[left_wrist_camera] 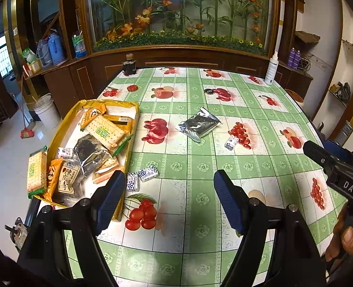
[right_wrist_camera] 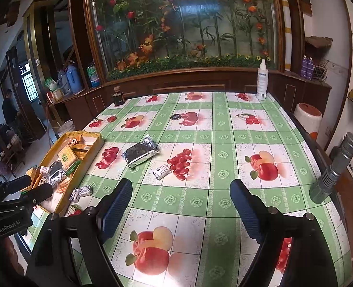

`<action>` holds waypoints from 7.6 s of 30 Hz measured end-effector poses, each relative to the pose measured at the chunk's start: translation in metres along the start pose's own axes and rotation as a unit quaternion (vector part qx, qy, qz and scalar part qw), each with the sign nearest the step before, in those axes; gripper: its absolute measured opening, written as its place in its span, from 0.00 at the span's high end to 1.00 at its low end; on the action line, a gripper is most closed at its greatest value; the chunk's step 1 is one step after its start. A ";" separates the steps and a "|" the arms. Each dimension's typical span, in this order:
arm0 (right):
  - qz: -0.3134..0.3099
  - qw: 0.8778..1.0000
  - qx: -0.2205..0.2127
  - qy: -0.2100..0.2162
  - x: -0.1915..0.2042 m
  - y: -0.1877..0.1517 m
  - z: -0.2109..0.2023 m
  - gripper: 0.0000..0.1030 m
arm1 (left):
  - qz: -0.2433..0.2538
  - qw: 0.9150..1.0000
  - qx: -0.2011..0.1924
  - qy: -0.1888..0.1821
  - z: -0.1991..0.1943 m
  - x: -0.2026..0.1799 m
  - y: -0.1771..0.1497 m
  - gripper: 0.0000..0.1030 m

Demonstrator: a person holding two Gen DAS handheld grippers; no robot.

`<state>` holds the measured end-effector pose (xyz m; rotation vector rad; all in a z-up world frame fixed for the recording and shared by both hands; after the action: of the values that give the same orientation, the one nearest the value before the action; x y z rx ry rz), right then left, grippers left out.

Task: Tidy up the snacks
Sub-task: 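Withdraw both tools from the tray toward the silver foil pack, then grasp silver foil pack with left tool while right tool grasps white cracker pack, then lift both held packs and carry them over the yellow tray, then lower both packs into the yellow tray and open both tools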

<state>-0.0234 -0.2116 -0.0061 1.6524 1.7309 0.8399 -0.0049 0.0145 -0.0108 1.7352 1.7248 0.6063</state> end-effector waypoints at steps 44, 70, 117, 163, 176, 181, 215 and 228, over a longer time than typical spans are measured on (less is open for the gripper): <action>-0.006 0.994 0.095 0.056 0.019 -0.011 0.099 0.21 | 0.002 0.997 0.064 -0.031 0.087 -0.010 0.024 0.26; -0.034 0.985 0.150 0.075 0.030 0.013 0.206 0.42 | 0.112 0.988 0.107 -0.018 0.191 -0.056 0.069 0.26; -0.002 0.994 0.055 0.090 0.002 0.002 0.064 0.66 | 0.006 0.997 -0.016 0.079 0.070 -0.025 0.045 0.47; -0.051 0.977 0.048 0.201 0.126 0.026 0.048 0.67 | -0.118 0.985 -0.075 0.105 -0.008 0.105 0.030 0.47; -0.047 0.965 0.058 0.251 0.160 0.042 0.077 0.67 | -0.131 0.982 -0.074 0.116 -0.005 0.125 0.030 0.47; -0.048 0.957 0.071 0.276 0.187 0.054 0.103 0.67 | -0.139 0.980 -0.069 0.125 0.002 0.139 0.032 0.47; -0.093 0.947 0.101 0.289 0.280 0.091 0.216 0.29 | -0.150 0.979 -0.022 0.138 0.051 0.163 0.029 0.27; -0.091 0.939 0.073 0.323 0.251 0.092 0.165 0.27 | -0.167 0.975 -0.049 0.139 0.010 0.155 0.019 0.27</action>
<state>0.1506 0.0485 -0.0352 1.3515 2.3955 1.2850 0.0227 0.1683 -0.0200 1.2983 2.0835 0.7933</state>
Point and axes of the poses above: each gripper's, at about its wrist camera, not at the fingertips, and z roughly the way its jaws point, x to its left, y to its top, the point moved 1 cm from there along z, roughly the way its jaws point, and after that the axes turned 8 degrees about -z, right-handed, at the moved point
